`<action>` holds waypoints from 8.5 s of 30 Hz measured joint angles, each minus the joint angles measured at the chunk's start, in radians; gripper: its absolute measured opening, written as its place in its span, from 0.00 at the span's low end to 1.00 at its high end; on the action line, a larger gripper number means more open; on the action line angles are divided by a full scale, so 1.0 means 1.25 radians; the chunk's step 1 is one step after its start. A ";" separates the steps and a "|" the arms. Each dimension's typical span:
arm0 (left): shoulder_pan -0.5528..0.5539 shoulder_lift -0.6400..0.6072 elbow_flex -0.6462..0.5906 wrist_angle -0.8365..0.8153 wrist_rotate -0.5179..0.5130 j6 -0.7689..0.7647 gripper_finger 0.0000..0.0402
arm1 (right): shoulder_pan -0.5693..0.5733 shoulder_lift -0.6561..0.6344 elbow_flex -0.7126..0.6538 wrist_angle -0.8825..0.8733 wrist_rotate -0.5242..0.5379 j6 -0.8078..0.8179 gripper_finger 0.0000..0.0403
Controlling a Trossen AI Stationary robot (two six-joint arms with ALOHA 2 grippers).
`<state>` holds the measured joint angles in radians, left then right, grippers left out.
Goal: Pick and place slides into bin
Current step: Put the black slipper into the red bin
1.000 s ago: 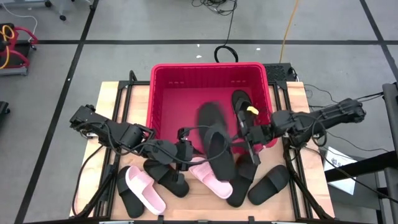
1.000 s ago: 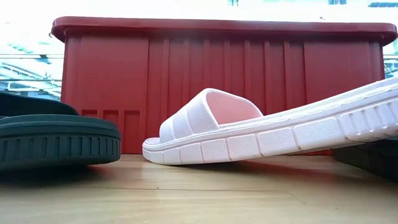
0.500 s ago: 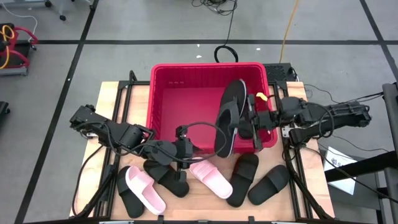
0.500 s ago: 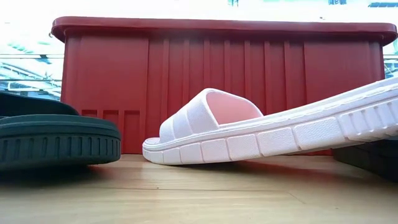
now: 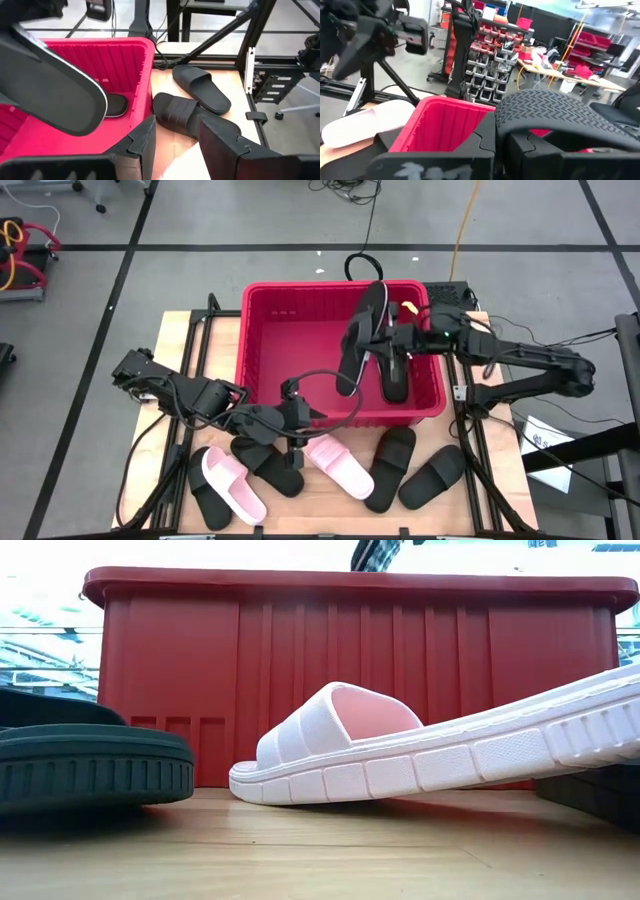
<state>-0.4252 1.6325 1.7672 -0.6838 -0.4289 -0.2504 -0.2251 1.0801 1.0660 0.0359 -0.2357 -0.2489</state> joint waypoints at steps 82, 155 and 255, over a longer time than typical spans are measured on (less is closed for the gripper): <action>0.204 -0.162 0.000 -0.125 -0.090 0.162 0.35 | -0.287 0.353 -0.238 0.133 -0.205 -0.084 0.00; 0.204 -0.162 0.000 -0.127 -0.068 0.181 0.35 | -0.284 0.388 -0.239 0.147 -0.125 -0.184 0.36; 0.204 -0.162 0.000 -0.123 -0.053 0.162 0.35 | -0.286 0.387 -0.309 0.251 -0.227 -0.113 0.35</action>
<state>-0.1707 1.4303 1.7672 -0.8376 -0.4946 -0.0479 -0.5819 1.5639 0.6800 0.3495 -0.5193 -0.3897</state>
